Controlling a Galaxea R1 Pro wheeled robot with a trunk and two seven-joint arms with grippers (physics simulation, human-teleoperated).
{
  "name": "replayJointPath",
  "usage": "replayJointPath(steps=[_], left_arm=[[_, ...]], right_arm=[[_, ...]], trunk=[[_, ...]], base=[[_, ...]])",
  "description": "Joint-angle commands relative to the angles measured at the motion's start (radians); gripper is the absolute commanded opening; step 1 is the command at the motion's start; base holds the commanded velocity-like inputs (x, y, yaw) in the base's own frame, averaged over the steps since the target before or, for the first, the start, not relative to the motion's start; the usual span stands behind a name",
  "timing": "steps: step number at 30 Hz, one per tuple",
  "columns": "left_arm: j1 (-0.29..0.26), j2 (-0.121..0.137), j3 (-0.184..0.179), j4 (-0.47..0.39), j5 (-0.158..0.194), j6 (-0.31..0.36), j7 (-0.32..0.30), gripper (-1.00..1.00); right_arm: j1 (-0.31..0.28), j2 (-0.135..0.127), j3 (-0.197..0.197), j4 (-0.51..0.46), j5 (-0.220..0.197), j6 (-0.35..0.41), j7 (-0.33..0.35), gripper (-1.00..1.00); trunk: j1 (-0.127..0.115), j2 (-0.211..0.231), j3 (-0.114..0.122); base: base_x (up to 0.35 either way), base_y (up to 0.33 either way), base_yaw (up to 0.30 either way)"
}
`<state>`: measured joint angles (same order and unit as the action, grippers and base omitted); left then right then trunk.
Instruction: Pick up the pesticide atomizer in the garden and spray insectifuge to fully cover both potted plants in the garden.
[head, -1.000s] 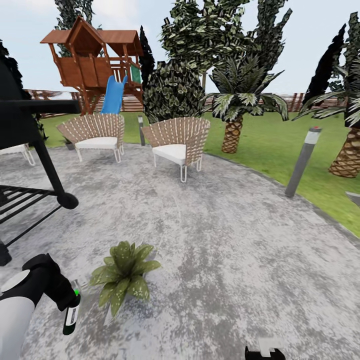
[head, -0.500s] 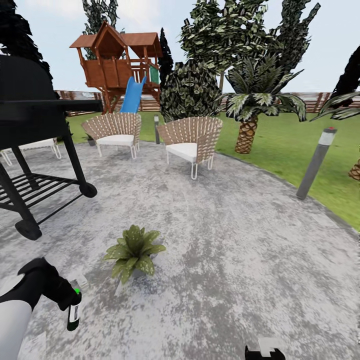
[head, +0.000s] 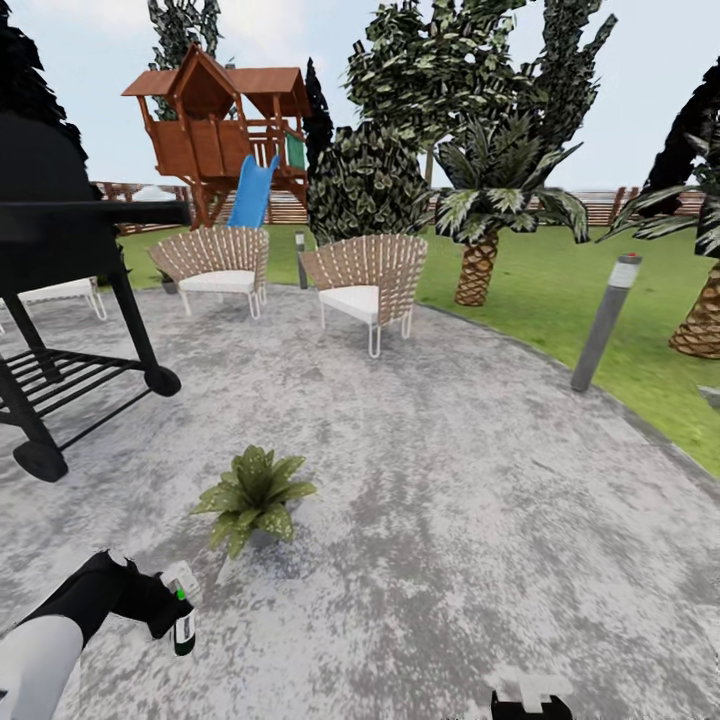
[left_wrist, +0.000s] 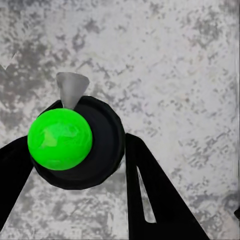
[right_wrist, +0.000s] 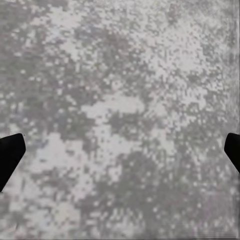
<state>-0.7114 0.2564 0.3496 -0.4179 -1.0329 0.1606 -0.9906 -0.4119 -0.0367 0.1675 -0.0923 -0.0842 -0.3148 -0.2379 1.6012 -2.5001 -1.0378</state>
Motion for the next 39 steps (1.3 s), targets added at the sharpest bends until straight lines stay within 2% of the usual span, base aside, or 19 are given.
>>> replayJointPath(steps=[1,3,5,6,9,10,11,12,13,14,16,18,22,25,26,28,30,37,39], left_arm=[[0.000,-0.010,0.006,0.001,-0.004,0.007,-0.004,-1.00],[0.000,-0.026,0.004,0.003,-0.005,-0.028,-0.002,-1.00],[-0.001,-0.053,0.002,0.004,-0.010,-0.082,-0.001,-1.00],[-0.002,-0.064,0.001,0.004,-0.011,-0.092,-0.001,-1.00],[-0.008,-0.116,-0.011,0.004,-0.015,-0.109,-0.003,-1.00],[-0.010,-0.130,-0.032,0.003,-0.016,-0.110,-0.004,-1.00],[-0.012,-0.144,-0.064,0.003,-0.017,-0.111,-0.005,-1.00],[-0.015,-0.162,-0.109,0.003,-0.018,-0.111,-0.006,-1.00],[-0.016,-0.172,-0.140,0.002,-0.018,-0.111,-0.008,-1.00],[-0.017,-0.187,-0.209,0.002,-0.018,-0.113,-0.010,-1.00],[-0.016,-0.191,-0.257,0.002,-0.018,-0.114,-0.011,-1.00],[-0.014,-0.192,-0.283,0.002,-0.018,-0.115,-0.011,-1.00],[-0.005,-0.192,-0.294,-0.001,-0.019,-0.122,-0.011,-1.00],[-0.004,-0.192,-0.294,-0.003,-0.018,-0.125,-0.011,-1.00],[-0.003,-0.192,-0.294,-0.004,-0.019,-0.126,-0.011,-1.00],[-0.003,-0.192,-0.293,-0.005,-0.019,-0.128,-0.010,-1.00],[-0.003,-0.199,-0.292,-0.007,-0.018,-0.129,-0.008,-1.00],[-0.003,-0.238,-0.294,-0.009,-0.018,-0.130,-0.004,-1.00],[-0.003,-0.257,-0.329,-0.009,-0.016,-0.151,-0.003,-1.00]], right_arm=[[-0.001,-0.001,0.009,-0.001,-0.008,-0.003,-0.002,1.00],[-0.001,-0.003,0.010,-0.020,-0.003,-0.002,-0.001,1.00],[-0.001,-0.008,0.010,-0.077,0.058,0.000,0.001,1.00],[-0.001,-0.009,0.010,-0.106,0.104,0.000,0.005,1.00],[-0.001,-0.011,0.008,-0.223,0.368,0.002,0.083,1.00],[-0.001,-0.011,0.008,-0.260,0.422,0.003,0.135,1.00],[-0.002,-0.011,0.008,-0.298,0.453,0.003,0.206,1.00],[-0.006,-0.011,0.007,-0.329,0.473,0.003,0.304,1.00],[-0.013,-0.011,0.007,-0.344,0.479,0.003,0.377,1.00],[-0.040,-0.011,0.008,-0.374,0.486,0.004,0.536,1.00],[-0.049,-0.010,0.009,-0.402,0.488,0.005,0.654,1.00],[-0.052,-0.009,0.009,-0.426,0.489,0.004,0.754,1.00],[-0.054,-0.004,0.010,-0.450,0.490,0.003,0.815,1.00],[-0.054,0.001,0.010,-0.453,0.535,0.002,0.838,1.00],[-0.054,0.001,0.010,-0.453,0.544,0.002,0.842,-1.00],[-0.054,0.006,0.011,-0.469,0.553,0.003,0.870,-1.00],[-0.054,0.027,0.011,-0.486,0.556,0.003,0.922,-1.00],[-0.054,0.082,0.012,-0.510,0.558,0.005,0.945,-1.00],[-0.054,0.085,0.012,-0.512,0.557,0.005,0.945,-1.00]], trunk=[[0.000,0.000,0.000],[0.000,0.000,0.000],[0.000,0.000,0.001],[0.000,0.000,0.001],[0.000,0.000,0.001],[0.000,0.000,0.001],[0.000,0.000,0.001],[0.000,0.000,0.001],[0.000,0.000,0.001],[0.000,0.000,0.001],[0.000,0.000,0.001],[0.000,0.000,0.001],[0.000,0.000,0.001],[0.000,0.000,0.001],[0.000,0.000,0.001],[0.000,0.000,0.001],[0.000,0.000,0.001],[0.000,0.000,0.001],[0.000,0.000,0.001]], base=[[0.000,0.000,-0.180],[0.000,0.000,-0.079],[0.000,0.000,-0.026],[0.000,0.000,-0.013],[0.000,0.000,-0.004],[0.000,0.000,0.000],[0.000,0.000,0.000],[0.000,0.000,0.000],[0.000,0.000,0.000],[0.000,0.000,0.000],[0.000,0.000,0.000],[0.000,0.000,0.000],[0.000,0.000,0.000],[0.000,0.000,0.000],[0.000,0.000,0.000],[0.000,0.000,0.000],[0.000,0.000,0.000],[0.000,0.000,0.000],[0.000,0.000,0.000]])
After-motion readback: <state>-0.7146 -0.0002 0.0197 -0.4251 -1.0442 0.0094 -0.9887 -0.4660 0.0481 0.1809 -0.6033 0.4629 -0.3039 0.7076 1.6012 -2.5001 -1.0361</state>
